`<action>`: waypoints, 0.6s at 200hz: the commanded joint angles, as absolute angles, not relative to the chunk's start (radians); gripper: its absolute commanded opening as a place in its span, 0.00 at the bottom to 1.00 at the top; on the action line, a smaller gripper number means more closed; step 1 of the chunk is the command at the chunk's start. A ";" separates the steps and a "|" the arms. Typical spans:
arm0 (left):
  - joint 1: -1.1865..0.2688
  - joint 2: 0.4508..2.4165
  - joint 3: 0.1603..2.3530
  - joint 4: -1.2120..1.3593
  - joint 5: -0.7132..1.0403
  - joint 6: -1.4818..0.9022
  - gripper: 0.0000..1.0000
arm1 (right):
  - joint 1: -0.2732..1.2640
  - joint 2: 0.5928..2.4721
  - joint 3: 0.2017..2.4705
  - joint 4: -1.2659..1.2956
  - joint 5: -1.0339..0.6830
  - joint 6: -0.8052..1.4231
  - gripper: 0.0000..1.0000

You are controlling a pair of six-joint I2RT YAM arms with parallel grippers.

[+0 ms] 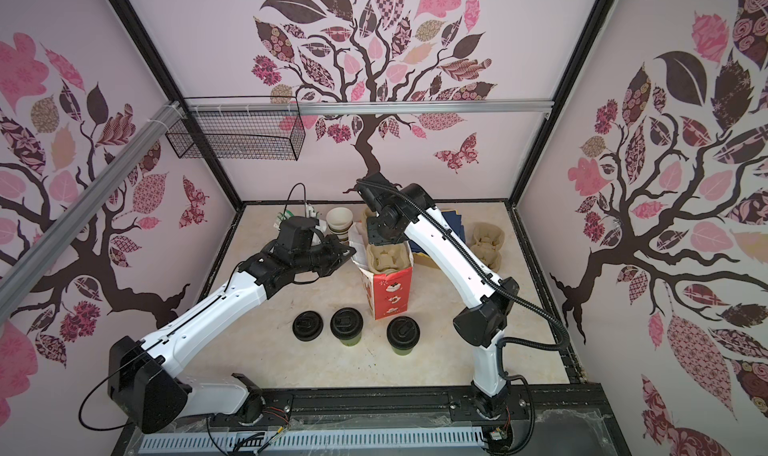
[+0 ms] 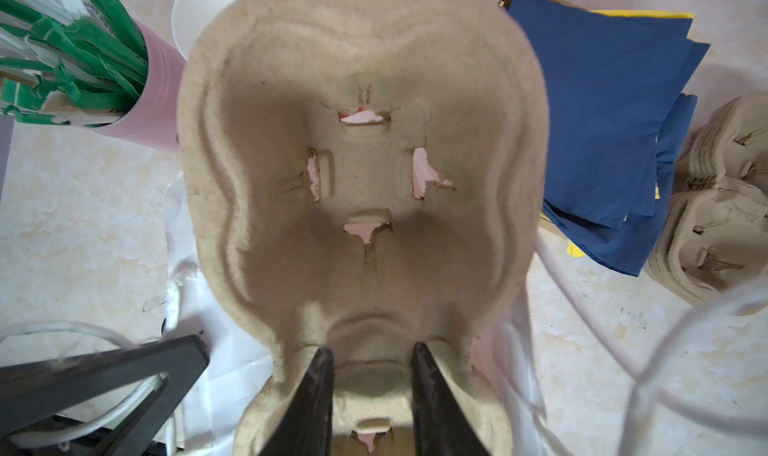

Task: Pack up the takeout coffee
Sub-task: 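Carry the cup carrier over the gift bag opening with the right gripper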

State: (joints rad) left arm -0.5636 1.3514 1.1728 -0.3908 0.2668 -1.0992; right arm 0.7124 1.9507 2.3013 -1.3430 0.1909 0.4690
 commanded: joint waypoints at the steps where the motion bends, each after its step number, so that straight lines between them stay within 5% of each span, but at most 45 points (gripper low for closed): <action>1: -0.566 1.324 1.144 -0.378 0.268 -1.091 0.00 | 0.720 1.991 2.332 -1.390 0.208 0.521 0.29; 120: -0.566 1.361 1.162 -0.350 0.279 -1.100 0.00 | 0.742 1.933 2.309 -1.461 0.181 0.546 0.29</action>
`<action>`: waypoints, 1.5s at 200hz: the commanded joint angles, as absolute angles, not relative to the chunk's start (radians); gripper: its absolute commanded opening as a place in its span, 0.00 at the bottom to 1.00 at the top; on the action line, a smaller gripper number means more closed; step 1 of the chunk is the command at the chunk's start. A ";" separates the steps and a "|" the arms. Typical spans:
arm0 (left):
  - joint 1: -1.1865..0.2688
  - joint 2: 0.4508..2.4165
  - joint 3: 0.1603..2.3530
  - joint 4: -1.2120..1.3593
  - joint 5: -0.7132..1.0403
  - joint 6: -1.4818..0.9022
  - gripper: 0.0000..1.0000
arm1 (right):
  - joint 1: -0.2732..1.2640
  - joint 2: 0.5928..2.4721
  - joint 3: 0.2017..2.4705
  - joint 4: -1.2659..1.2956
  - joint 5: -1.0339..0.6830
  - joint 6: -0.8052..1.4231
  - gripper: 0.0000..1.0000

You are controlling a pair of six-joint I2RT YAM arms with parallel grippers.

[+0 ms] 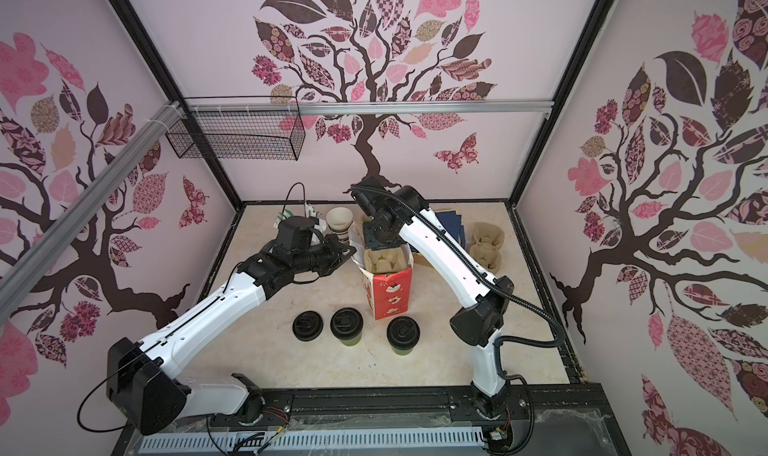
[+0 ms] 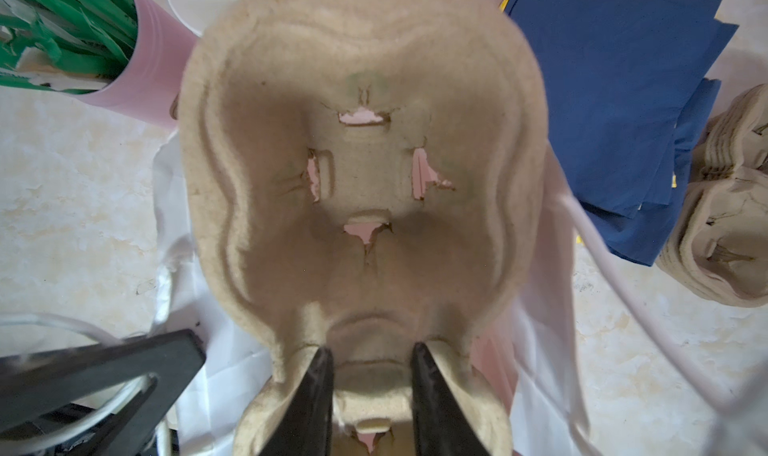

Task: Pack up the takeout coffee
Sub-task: 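Carry the cup carrier over the gift bag opening with the right gripper, then lower the cup carrier into the gift bag while the left holds the bag open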

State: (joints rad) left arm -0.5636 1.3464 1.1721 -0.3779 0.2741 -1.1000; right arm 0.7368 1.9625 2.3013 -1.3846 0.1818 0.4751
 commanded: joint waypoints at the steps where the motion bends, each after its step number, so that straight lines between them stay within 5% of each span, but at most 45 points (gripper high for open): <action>1: -0.566 1.362 1.162 -0.349 0.279 -1.099 0.00 | 0.741 1.932 2.306 -1.460 0.181 0.546 0.29; 300: -0.567 1.356 1.170 -0.340 0.295 -1.074 0.00 | 0.740 1.940 1.914 -1.217 0.120 0.511 0.30</action>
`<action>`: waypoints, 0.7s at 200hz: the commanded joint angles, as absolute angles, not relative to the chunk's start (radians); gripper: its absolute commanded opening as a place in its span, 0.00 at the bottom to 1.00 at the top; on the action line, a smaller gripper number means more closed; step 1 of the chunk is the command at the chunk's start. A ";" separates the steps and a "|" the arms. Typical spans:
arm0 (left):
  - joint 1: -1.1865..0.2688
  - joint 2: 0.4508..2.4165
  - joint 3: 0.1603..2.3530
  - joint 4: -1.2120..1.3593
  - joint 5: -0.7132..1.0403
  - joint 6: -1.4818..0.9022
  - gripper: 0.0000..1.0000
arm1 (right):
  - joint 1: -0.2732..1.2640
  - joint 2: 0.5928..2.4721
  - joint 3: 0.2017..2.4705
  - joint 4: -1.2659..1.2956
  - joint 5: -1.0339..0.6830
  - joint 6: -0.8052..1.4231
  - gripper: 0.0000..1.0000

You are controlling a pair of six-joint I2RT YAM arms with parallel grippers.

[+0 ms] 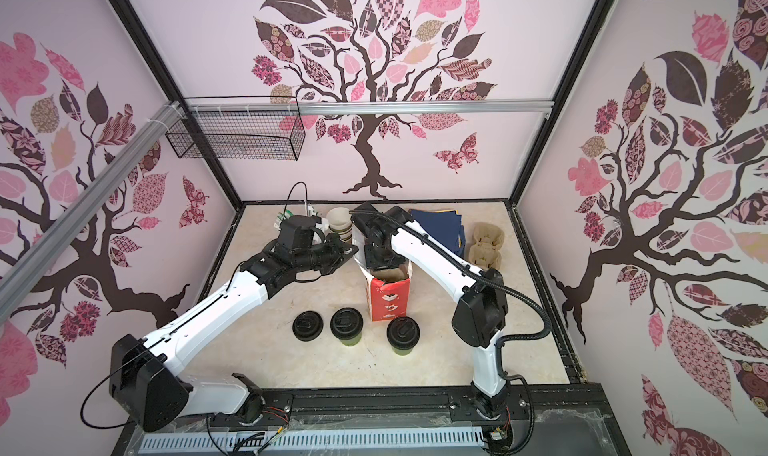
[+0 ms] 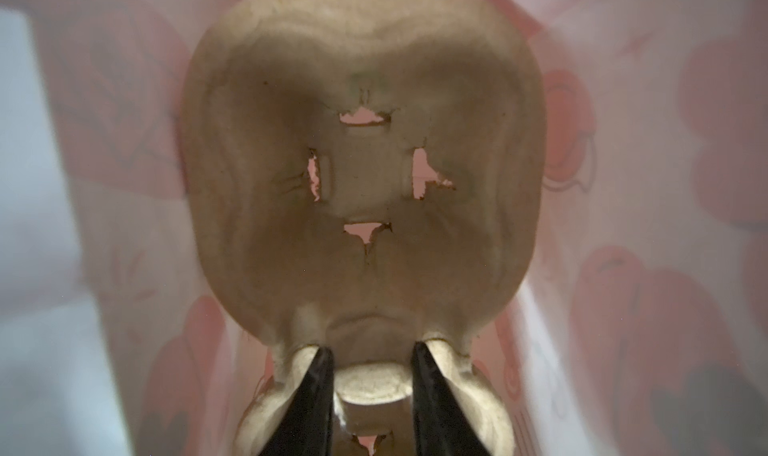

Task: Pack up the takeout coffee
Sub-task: 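Lower the cup carrier into the gift bag while the left holds the bag open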

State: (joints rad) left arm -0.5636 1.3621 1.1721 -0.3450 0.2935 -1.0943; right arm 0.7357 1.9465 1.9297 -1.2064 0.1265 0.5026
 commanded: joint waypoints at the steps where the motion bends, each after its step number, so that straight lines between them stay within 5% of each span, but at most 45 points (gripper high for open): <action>1: -0.567 1.358 1.172 -0.340 0.296 -1.074 0.00 | 0.740 1.939 1.912 -1.218 0.120 0.510 0.30; 140: -0.566 1.360 1.166 -0.352 0.305 -1.077 0.00 | 0.713 1.991 1.796 -1.094 0.097 0.505 0.30</action>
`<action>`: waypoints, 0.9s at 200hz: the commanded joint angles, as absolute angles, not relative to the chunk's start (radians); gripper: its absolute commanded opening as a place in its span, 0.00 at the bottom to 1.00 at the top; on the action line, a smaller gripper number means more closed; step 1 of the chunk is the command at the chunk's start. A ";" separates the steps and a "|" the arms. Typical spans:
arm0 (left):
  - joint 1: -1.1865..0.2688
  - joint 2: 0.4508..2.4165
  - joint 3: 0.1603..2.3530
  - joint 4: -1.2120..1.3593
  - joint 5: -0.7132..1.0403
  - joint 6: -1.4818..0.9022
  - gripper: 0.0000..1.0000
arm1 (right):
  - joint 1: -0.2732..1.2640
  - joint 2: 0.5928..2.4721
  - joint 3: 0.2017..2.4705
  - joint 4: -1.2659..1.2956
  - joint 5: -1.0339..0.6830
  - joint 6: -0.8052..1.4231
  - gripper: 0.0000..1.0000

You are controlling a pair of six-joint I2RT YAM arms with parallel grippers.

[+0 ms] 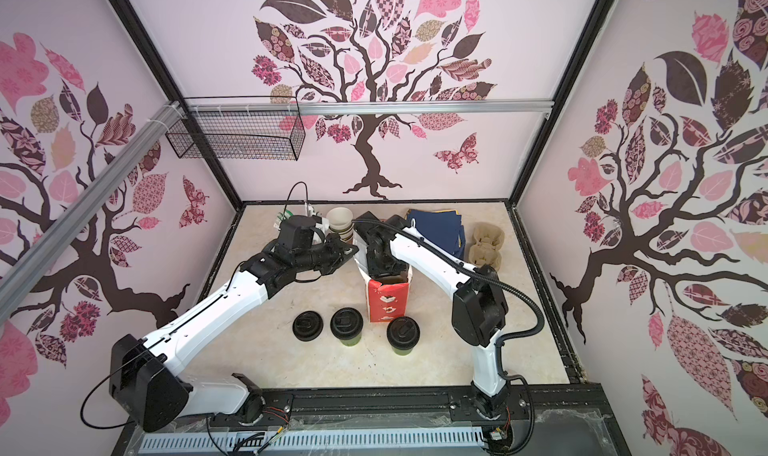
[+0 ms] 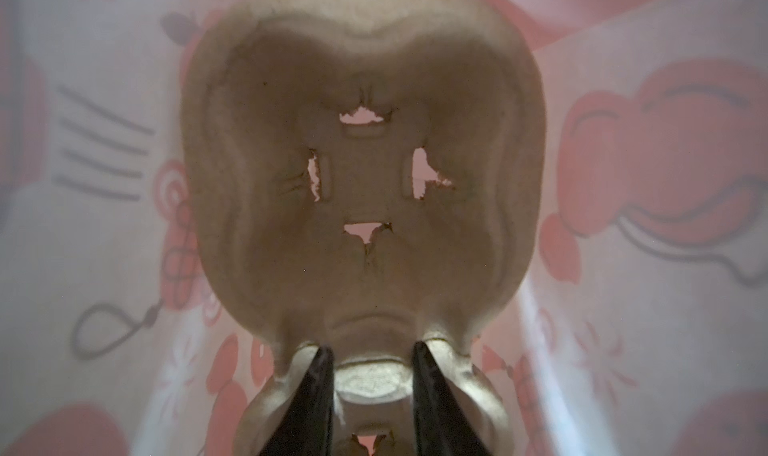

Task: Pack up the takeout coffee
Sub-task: 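Lower the cup carrier into the gift bag while the left holds the bag open, then open the right gripper to release the carrier at the bag bottom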

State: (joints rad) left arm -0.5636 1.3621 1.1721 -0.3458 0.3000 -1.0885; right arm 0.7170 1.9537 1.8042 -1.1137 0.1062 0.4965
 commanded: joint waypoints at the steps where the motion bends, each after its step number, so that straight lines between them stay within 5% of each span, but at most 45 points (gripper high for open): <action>1: -0.566 1.360 1.166 -0.352 0.305 -1.077 0.00 | 0.712 1.992 1.796 -1.092 0.097 0.505 0.31; 105: -0.567 1.366 1.173 -0.361 0.302 -1.076 0.00 | 0.702 2.060 1.753 -1.028 0.083 0.495 0.33; 180: -0.566 1.373 1.181 -0.365 0.301 -1.069 0.00 | 0.701 2.067 1.755 -1.024 0.087 0.492 0.60</action>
